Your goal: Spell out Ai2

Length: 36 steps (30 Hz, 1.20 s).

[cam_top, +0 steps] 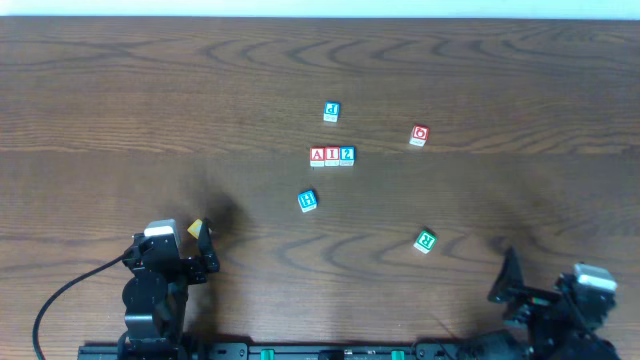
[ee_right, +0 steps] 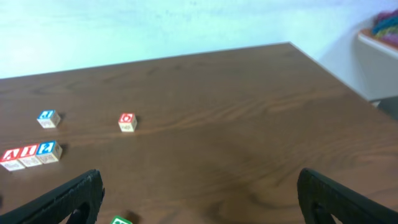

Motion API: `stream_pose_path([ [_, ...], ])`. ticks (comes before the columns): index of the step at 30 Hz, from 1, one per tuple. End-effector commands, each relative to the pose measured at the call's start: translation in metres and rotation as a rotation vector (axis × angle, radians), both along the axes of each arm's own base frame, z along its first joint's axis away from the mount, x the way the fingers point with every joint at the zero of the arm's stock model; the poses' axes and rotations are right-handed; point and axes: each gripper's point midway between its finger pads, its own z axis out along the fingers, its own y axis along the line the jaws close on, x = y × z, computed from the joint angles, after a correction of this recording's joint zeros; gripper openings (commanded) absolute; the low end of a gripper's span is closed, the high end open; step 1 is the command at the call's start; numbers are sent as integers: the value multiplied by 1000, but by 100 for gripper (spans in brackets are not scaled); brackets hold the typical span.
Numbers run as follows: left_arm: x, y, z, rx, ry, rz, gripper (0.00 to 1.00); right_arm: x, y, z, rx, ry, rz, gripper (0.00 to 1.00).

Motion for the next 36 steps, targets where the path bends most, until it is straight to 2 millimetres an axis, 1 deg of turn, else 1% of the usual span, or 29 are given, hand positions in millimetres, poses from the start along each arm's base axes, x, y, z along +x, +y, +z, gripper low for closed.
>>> stream_pose_path([
  [1,0,4,-7,-6,11,26,95,9,0,-17,51,12,-36,99],
  [4,0,4,-7,-6,11,26,95,24,4,-36,106,8,-49,99],
  [5,0,4,-7,-6,11,25,95,29,5,-46,138,12,-61,99],
  [7,0,4,-7,-6,11,26,95,39,9,-75,205,43,-84,99],
  [10,0,4,-7,-6,11,26,95,47,18,-101,229,81,-55,99],
  [12,0,4,-7,-6,11,26,95,51,25,-118,237,113,-26,99],
  [17,0,4,-7,-6,11,26,95,52,37,-146,254,180,30,99],
  [25,0,4,-7,-6,11,26,95,52,41,-147,261,188,49,99],
  [36,0,4,-7,-6,11,25,95,52,41,-147,261,188,49,99],
])
